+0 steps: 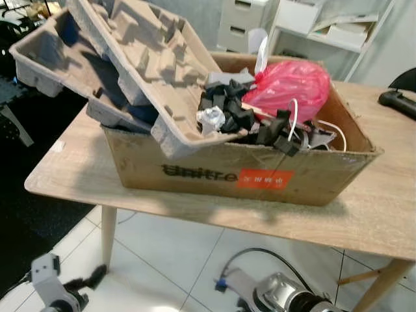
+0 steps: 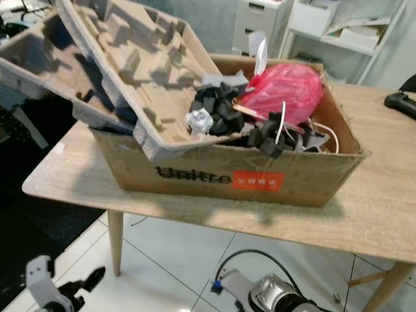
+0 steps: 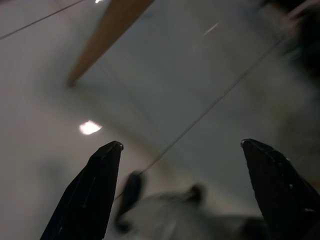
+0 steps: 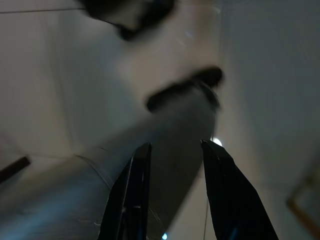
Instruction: Picking trash to rubbish bin
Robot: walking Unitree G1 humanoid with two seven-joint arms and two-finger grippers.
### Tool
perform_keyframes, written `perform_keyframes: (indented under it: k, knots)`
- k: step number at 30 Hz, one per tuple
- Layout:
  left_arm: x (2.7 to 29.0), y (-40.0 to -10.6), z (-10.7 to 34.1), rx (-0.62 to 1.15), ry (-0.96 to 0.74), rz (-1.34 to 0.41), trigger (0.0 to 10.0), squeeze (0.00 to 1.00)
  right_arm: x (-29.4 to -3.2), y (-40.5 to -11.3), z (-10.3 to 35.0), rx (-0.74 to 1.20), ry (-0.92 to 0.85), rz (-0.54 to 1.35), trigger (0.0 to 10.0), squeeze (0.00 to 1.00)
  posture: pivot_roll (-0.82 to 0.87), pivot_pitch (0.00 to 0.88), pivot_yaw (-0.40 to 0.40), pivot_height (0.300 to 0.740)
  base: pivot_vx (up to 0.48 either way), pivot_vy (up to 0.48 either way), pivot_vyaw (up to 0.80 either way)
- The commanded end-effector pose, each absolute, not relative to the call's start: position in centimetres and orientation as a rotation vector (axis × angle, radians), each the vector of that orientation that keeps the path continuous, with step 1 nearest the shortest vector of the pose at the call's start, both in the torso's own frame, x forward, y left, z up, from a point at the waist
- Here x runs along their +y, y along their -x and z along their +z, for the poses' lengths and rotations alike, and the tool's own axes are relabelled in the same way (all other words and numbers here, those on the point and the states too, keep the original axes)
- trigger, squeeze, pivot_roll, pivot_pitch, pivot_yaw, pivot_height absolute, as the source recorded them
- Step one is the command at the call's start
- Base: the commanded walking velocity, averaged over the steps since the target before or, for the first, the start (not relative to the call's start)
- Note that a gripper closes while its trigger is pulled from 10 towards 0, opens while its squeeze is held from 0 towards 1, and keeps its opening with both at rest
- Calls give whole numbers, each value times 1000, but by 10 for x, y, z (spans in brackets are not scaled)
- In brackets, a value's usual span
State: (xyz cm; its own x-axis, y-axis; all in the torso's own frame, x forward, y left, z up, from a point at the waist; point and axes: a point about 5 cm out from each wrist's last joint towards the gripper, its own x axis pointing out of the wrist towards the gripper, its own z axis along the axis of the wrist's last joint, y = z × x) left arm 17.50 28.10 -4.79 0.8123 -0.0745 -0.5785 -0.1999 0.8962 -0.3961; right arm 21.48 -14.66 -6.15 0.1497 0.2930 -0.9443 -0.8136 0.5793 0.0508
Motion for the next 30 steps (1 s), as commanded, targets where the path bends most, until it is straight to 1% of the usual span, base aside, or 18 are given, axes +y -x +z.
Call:
perform_keyframes:
  k: [1,2,4,6,7,8,10,11,12,14,15,17,19,23,26,30]
  knots:
    - [279,-164,-57,690,415,99,10000,0,-156,-206,-68,1192,559,803,10000,0,121,122,-38,740,0,0,0]
    - [281,-157,-63,754,357,175,10000,0,-169,-202,-73,1154,581,661,10000,0,114,119,-40,740,0,0,0]
    - [280,-153,-67,791,327,194,10000,0,-179,-200,-76,1122,581,529,10000,0,111,120,-41,740,0,0,0]
    - [276,-151,-70,831,283,170,10000,0,-188,-192,-80,1139,540,434,10000,0,111,120,-41,740,0,0,0]
    - [276,-151,-70,831,283,170,10000,0,-188,-192,-80,1139,540,434,10000,0,111,120,-41,740,0,0,0]
    - [274,-149,-71,851,254,158,10000,0,-191,-188,-82,1152,497,395,10000,0,111,120,-41,740,0,0,0]
    - [269,-142,-78,931,165,147,10000,0,-195,-176,-87,1165,357,282,10000,0,116,114,-44,740,0,0,0]
    - [269,-142,-78,931,165,147,10000,0,-195,-176,-87,1165,357,282,10000,0,116,114,-44,740,0,0,0]
    - [268,-138,-80,957,144,151,10000,0,-197,-171,-89,1170,323,244,10000,0,116,114,-44,740,0,0,0]
    - [267,-129,-85,1011,107,192,10000,0,-202,-161,-93,1174,168,117,10000,0,110,107,-42,740,0,0,0]
    - [267,-129,-85,1011,107,192,10000,0,-202,-161,-93,1174,168,117,10000,0,110,107,-42,740,0,0,0]
    - [264,-123,-89,1038,90,215,10000,0,-206,-154,-95,1166,-3,-18,10000,0,109,99,-43,740,0,0,0]
    - [257,-119,-93,1072,65,192,10000,0,-209,-144,-98,1184,6,-44,10000,0,112,93,-44,740,0,0,0]
    - [251,-112,-98,1114,45,191,10000,0,-207,-140,-100,1184,-26,-46,10000,0,113,87,-48,740,0,0,0]
    - [246,-109,-100,1122,52,186,10000,0,-203,-143,-99,1192,100,65,10000,0,111,77,-44,740,0,0,0]
    - [244,-108,-101,1136,48,184,10000,0,-198,-147,-99,1188,142,114,10000,0,114,77,-44,740,0,0,0]
